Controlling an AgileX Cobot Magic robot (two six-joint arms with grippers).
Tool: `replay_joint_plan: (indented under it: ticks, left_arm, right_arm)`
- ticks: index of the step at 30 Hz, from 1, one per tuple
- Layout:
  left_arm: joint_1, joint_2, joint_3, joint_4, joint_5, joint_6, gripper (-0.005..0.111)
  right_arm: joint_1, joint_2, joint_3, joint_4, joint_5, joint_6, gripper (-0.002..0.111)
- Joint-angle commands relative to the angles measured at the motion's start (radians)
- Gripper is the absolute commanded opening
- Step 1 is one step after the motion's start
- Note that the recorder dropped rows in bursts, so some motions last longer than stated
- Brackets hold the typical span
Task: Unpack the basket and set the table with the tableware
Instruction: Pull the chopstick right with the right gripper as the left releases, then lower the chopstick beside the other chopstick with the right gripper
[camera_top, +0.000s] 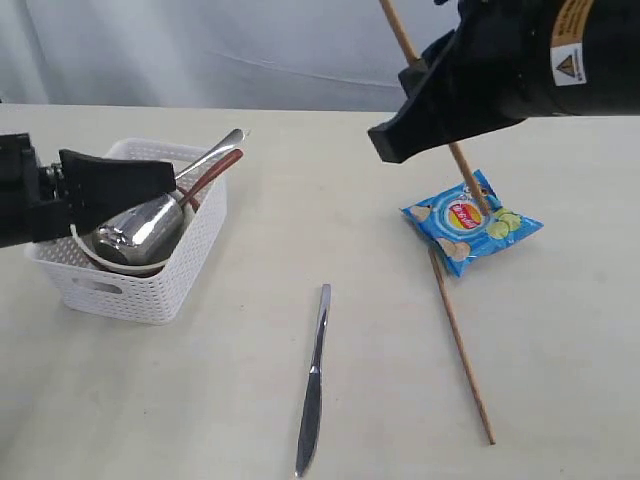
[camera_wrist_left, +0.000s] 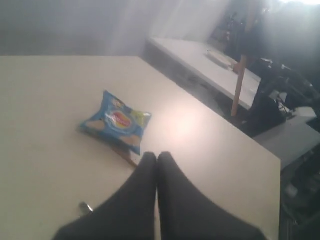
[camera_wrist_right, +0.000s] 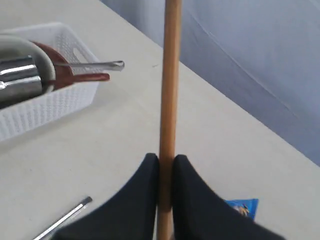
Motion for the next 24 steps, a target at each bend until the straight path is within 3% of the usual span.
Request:
replay_joint_plan:
  ticks: [1, 6, 10, 15, 17, 20, 24]
  left_arm:
    - [0.003, -0.001, 0.008, 0.15, -0.006, -0.018, 0.0]
    - [0.003, -0.001, 0.008, 0.253, -0.006, -0.018, 0.0]
    - [0.003, -0.001, 0.008, 0.249, -0.006, -0.018, 0.0]
    - [0.003, -0.001, 0.008, 0.249, -0.006, -0.016, 0.0]
    - [0.003, -0.001, 0.008, 0.249, -0.006, -0.016, 0.0]
    - [0.003, -0.001, 0.008, 0.249, -0.006, -0.016, 0.0]
    - [0.003, -0.001, 0.008, 0.249, -0.006, -0.016, 0.0]
  right_arm:
    - [-0.006, -0.028, -0.002, -0.028, 0.127, -0.037, 0.0]
    - [0.049, -0.039, -0.002, -0.028, 0.177, -0.1, 0.0]
    - [0.117, -0.037, -0.002, -0.028, 0.233, -0.241, 0.0]
    - [0.125, -0.037, -0.002, -0.026, 0.253, -0.342, 0.0]
    - [0.125, -0.037, -0.002, -0.021, 0.35, -0.494, 0.0]
    - [0.125, -0.023, -0.002, -0.021, 0.52, -0.898, 0.0]
    - [0.125, 0.028, -0.002, -0.021, 0.56, -1.246, 0.0]
